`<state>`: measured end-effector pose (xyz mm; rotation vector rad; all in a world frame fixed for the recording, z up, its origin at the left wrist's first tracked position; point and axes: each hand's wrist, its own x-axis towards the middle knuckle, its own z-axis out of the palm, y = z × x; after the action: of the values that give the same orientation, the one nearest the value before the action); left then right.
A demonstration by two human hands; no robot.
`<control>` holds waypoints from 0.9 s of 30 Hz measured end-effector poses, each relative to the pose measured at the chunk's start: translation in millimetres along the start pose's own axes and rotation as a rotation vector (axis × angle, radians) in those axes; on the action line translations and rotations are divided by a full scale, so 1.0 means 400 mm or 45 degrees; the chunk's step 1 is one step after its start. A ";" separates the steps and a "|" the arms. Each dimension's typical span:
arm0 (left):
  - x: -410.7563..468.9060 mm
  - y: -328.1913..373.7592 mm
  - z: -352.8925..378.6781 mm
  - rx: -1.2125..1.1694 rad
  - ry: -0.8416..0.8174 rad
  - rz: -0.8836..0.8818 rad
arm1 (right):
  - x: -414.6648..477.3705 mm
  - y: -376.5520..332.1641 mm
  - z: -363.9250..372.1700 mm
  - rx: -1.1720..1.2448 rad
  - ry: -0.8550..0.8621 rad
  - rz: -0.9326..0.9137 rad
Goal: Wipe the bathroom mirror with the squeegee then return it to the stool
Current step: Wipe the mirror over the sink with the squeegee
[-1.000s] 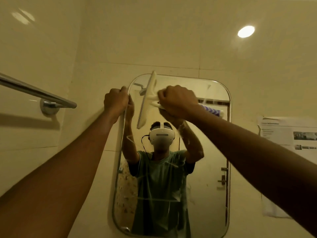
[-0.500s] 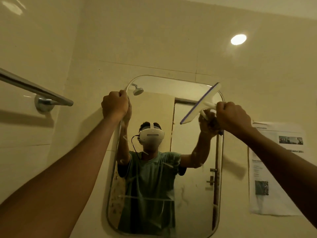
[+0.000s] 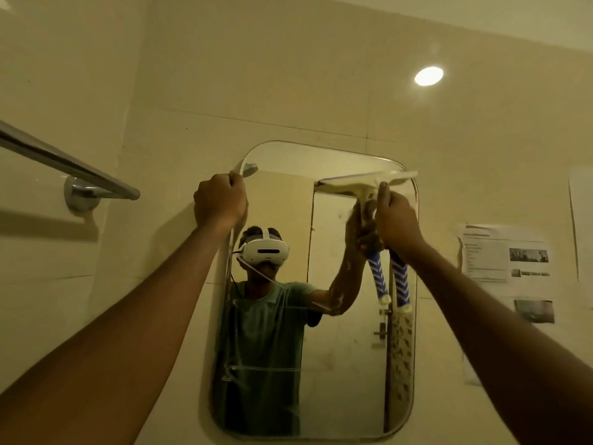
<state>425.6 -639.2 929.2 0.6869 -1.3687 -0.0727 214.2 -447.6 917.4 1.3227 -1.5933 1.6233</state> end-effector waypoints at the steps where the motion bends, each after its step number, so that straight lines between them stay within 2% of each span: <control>1: -0.002 -0.001 -0.001 -0.002 -0.001 0.002 | -0.036 0.025 0.007 0.024 0.016 0.055; 6: -0.017 0.002 -0.008 -0.004 -0.005 0.020 | -0.130 0.039 0.010 -0.032 0.084 0.126; 12: -0.022 -0.018 0.005 -0.034 0.051 0.100 | 0.039 -0.069 -0.033 -0.145 0.179 0.063; 16: -0.031 -0.026 0.011 -0.030 0.078 0.117 | 0.015 -0.031 -0.018 -0.156 0.131 0.082; 19: -0.042 -0.020 0.007 -0.012 0.101 0.099 | -0.119 0.060 0.002 -0.082 0.108 0.140; 23: -0.069 -0.019 -0.001 0.054 0.102 0.091 | -0.269 0.114 0.015 -0.153 0.046 0.258; 27: -0.092 -0.034 -0.007 0.136 0.108 0.111 | -0.146 0.034 -0.017 -0.127 0.048 0.192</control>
<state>424.3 -633.2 890.3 0.7103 -1.3258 0.0988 223.5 -427.9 861.2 1.1382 -1.7640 1.6226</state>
